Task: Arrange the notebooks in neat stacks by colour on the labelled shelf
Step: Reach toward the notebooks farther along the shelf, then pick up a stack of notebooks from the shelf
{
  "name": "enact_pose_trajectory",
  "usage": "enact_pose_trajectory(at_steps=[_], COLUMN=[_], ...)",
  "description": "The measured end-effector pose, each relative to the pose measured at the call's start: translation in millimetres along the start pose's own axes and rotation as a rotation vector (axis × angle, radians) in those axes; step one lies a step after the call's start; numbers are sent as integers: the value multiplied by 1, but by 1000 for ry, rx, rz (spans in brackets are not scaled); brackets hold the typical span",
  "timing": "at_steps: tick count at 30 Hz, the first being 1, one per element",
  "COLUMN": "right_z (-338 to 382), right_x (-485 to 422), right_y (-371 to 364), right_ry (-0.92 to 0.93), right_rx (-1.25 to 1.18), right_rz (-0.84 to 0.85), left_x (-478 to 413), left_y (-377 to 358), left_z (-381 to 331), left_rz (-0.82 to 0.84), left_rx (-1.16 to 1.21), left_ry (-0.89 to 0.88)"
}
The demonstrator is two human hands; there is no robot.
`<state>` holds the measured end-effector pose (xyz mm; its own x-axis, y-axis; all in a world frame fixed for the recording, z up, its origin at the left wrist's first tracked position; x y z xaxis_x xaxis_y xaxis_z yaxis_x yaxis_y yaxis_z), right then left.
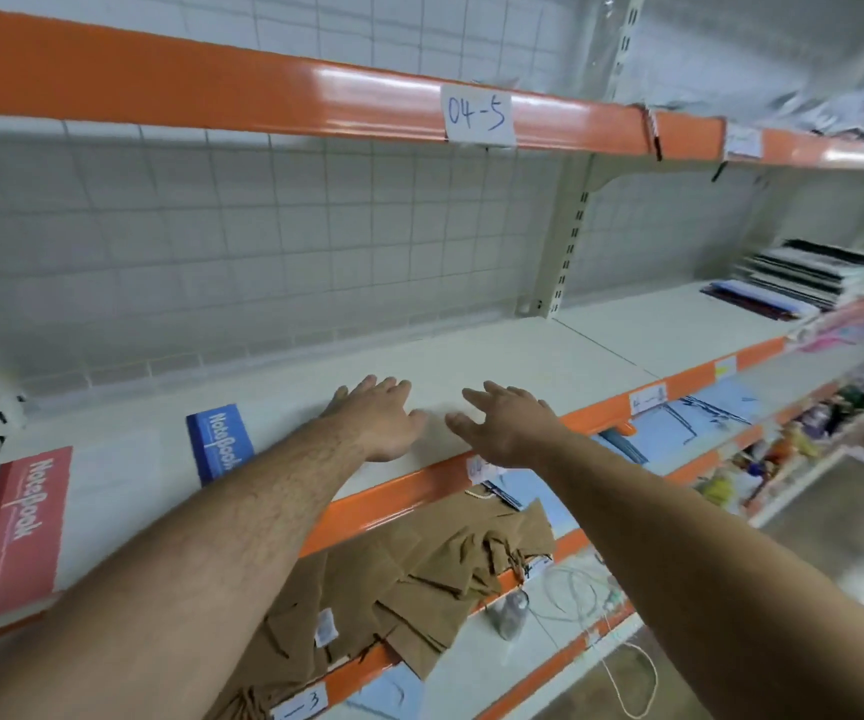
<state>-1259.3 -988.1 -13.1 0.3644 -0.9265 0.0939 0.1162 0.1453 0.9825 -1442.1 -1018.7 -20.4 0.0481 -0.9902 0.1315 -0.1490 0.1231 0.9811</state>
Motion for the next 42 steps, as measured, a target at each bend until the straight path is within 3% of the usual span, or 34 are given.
enact_pose_trajectory(at_steps=[10,29,42], right_z=[-113,-401,-589], right_x=[62,117,105], right_y=[13,63,86], right_ry=[-275,-454,-636], right_rx=[-50,-73,-75], right_rz=[-57,-124,-160], left_x=[-27,-108,-196], left_y=[-9,-32,-51], left_z=[-125,-425,-626], left_rz=[34,-13,73], left_rx=[-30,-121,-163], left_ry=[-265,-506,-698])
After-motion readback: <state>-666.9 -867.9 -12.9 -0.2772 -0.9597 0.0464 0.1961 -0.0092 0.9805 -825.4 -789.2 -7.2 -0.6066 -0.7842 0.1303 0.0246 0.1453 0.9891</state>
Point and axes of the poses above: each hand's wrist, its own x-axis away from the middle knuckle, its own y-axis out of the back of the hand, z = x × y, the point moved 1 cm from there along -x, towards the middle knuckle
